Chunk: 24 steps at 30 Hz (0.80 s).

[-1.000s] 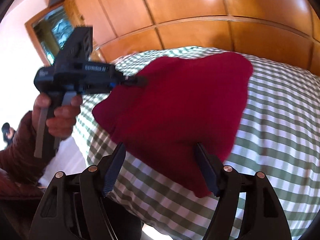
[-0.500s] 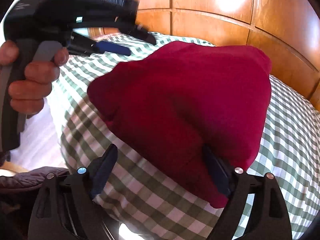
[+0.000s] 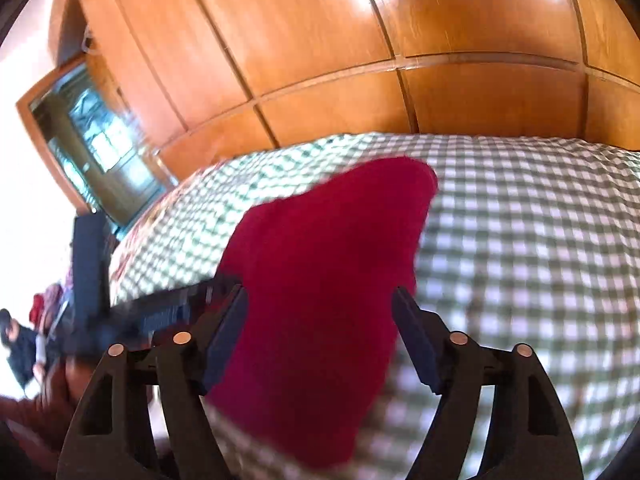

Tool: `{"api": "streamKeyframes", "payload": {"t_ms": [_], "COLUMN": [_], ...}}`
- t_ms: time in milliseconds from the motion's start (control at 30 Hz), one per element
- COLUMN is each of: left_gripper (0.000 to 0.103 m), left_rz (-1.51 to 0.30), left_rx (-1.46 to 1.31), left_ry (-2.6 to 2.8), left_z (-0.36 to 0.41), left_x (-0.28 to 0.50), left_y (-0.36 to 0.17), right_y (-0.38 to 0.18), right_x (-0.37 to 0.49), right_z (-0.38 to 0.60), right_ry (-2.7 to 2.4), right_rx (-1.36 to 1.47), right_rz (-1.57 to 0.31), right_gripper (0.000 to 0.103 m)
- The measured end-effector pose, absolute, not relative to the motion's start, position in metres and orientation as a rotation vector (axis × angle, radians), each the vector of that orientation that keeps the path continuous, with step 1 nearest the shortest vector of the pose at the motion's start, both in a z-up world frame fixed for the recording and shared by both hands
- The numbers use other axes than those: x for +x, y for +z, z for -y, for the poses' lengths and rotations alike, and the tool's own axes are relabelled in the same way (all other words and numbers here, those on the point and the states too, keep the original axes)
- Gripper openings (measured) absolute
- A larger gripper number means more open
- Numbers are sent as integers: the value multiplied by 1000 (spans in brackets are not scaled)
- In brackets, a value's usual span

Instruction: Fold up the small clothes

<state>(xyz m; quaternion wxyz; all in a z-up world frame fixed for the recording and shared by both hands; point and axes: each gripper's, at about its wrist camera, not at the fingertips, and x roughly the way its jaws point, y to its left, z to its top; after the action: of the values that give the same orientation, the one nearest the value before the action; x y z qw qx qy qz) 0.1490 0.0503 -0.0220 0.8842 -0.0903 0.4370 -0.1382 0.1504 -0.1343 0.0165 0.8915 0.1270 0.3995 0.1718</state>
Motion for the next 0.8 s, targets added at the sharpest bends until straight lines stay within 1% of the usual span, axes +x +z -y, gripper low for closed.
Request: {"api": "streamKeyframes", "payload": {"t_ms": [133,200,333,667,733,800], "left_gripper": [23,18,17,16,20,27], "left_rz": [-898,-896,-894,-872,-869,-864], "left_rx": [-155,-146,-128,-128,-131,-132], "left_ry": [-285,-281,-280,-264,-267,-268], "left_z": [-55,-56,-59,-59,-59,-60], "left_x": [149,149,149,136,134,130], "left_y": [-27,-30,-39,-30,-28,-24], "right_y": [2,-8,-46,-49,-48,-46], "right_x": [189,205,231,229,229,226], "right_z": [116,111,105,101,103,104], "right_ry": [294,254,190,190,196,194], "right_rx": [236,206,159,137,145,152], "right_rz": [-866,-891,-980,-945,-937,-929], "right_gripper": [65,65,66,67,69,71]}}
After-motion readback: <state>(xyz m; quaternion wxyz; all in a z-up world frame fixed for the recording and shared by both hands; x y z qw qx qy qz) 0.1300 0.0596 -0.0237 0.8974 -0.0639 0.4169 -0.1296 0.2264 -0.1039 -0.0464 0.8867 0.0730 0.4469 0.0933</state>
